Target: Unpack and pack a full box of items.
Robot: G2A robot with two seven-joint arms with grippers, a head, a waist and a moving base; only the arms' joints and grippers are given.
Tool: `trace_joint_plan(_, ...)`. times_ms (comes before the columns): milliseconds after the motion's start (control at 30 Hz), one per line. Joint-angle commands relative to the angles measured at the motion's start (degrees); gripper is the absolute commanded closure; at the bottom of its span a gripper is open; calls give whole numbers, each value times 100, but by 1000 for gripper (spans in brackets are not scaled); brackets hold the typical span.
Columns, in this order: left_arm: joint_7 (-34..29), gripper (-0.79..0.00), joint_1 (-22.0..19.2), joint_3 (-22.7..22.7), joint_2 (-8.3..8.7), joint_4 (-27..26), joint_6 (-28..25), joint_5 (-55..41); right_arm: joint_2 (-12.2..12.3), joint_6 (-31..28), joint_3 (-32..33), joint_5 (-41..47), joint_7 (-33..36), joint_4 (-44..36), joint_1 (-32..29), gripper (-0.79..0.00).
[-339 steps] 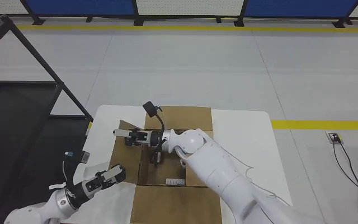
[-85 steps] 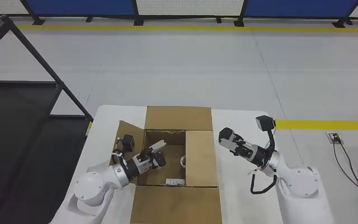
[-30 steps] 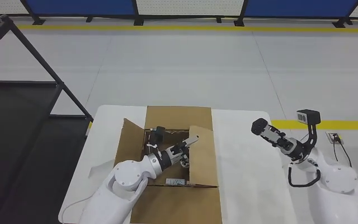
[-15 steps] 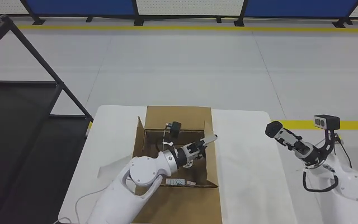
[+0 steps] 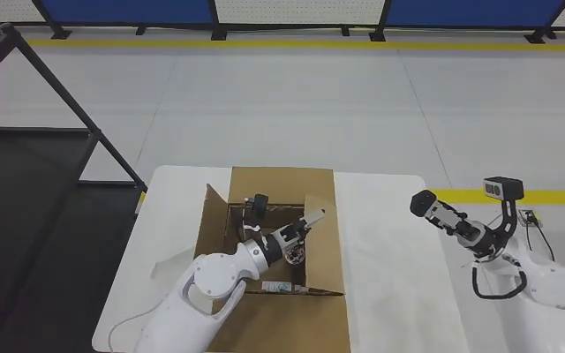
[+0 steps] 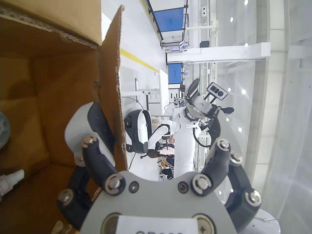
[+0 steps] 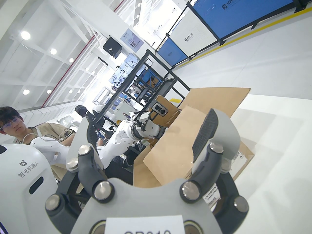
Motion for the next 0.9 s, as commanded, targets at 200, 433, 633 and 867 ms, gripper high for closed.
trace_joint_plan(200,52,-785,638,-720,160,-436,-76,287,53,60,-330,-69,28,-83,150,-785)
trace_joint_plan(433,216,-785,1328,-1605,314,-730,-114,377,89,96,-608,-109,-22,-41,326,-785)
trace_joint_plan(633,443,-785,1864,-2238,396,-806,-82,337,111,116,-867,-119,-32,23,517,-785)
trace_joint_plan(867,606,-785,2251,-2736,440,-799,-142,123,135,103,-1121,-121,-65,140,716,-785)
